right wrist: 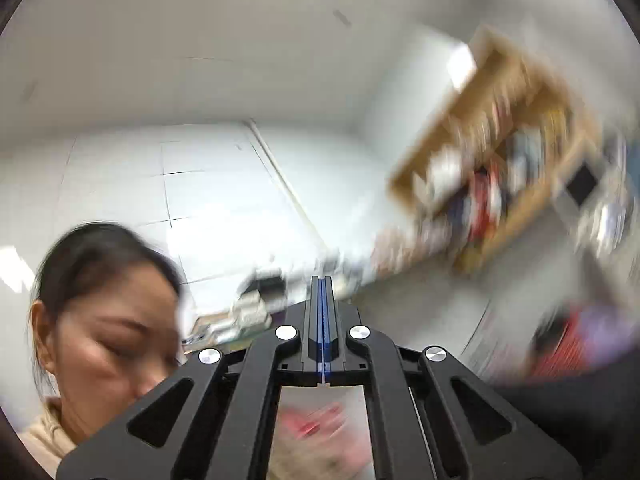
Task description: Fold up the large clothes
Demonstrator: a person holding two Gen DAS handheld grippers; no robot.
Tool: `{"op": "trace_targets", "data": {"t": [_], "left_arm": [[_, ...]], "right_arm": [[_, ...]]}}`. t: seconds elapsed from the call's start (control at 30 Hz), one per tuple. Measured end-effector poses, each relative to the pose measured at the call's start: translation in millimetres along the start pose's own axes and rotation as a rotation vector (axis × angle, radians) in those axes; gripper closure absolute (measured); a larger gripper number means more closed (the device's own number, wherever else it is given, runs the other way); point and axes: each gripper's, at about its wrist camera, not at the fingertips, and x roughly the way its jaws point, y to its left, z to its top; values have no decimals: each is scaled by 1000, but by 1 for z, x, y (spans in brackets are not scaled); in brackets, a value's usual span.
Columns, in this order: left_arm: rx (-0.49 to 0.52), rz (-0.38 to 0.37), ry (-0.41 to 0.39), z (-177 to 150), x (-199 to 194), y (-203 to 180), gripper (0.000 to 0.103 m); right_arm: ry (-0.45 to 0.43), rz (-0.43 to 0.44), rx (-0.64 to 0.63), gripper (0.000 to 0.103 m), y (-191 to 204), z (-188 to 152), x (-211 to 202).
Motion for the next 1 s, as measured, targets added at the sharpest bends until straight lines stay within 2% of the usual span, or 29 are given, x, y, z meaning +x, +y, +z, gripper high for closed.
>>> {"op": "trace_targets", "data": {"t": [0.03,0.07,0.1,0.13,0.17,0.2,0.23,0.3,0.33,0.4,0.47,0.57,0.6,0.63,0.7,0.8,0.97,1.0], "left_arm": [[-10,10,-33,12,1,7,97],[-8,7,-40,17,6,9,97],[13,21,-22,21,23,10,96],[29,46,2,20,36,8,95],[44,55,51,14,52,5,92],[35,25,116,5,71,1,79],[18,6,159,-4,81,0,49],[-1,-15,221,-20,91,-11,13],[0,-62,227,-31,89,-22,10],[38,-129,247,-44,85,-42,6],[164,-207,333,-74,86,-80,6],[295,-259,469,-123,85,-116,6],[308,-281,497,-143,87,-115,6],[314,-320,554,-166,79,-115,6],[348,-365,673,-204,71,-118,6],[420,-376,786,-241,62,-129,6],[572,-409,791,-267,48,-170,7],[596,-424,767,-265,45,-187,7]], "right_arm": [[7,-73,-77,102,14,10,-8],[50,-129,-87,102,13,11,-8],[102,-231,-64,91,4,4,-8],[132,-310,-40,73,-9,-7,-11],[196,-438,-1,5,-31,-26,-13],[272,-526,39,7,-57,-49,-16],[342,-595,73,6,-82,-72,-21],[462,-767,169,6,-134,-129,-45],[494,-822,201,6,-151,-158,-51],[564,-948,307,6,-187,-200,-88],[668,-1043,352,6,-207,-246,-105],[782,-1138,430,6,-230,-311,-150],[821,-1149,493,6,-235,-333,-167],[845,-1158,535,6,-230,-356,-183],[956,-1191,608,6,-238,-401,-211],[1040,-1217,657,6,-232,-439,-244],[1087,-1221,731,7,-249,-480,-278],[1072,-1172,784,17,-258,-491,-281]]}}
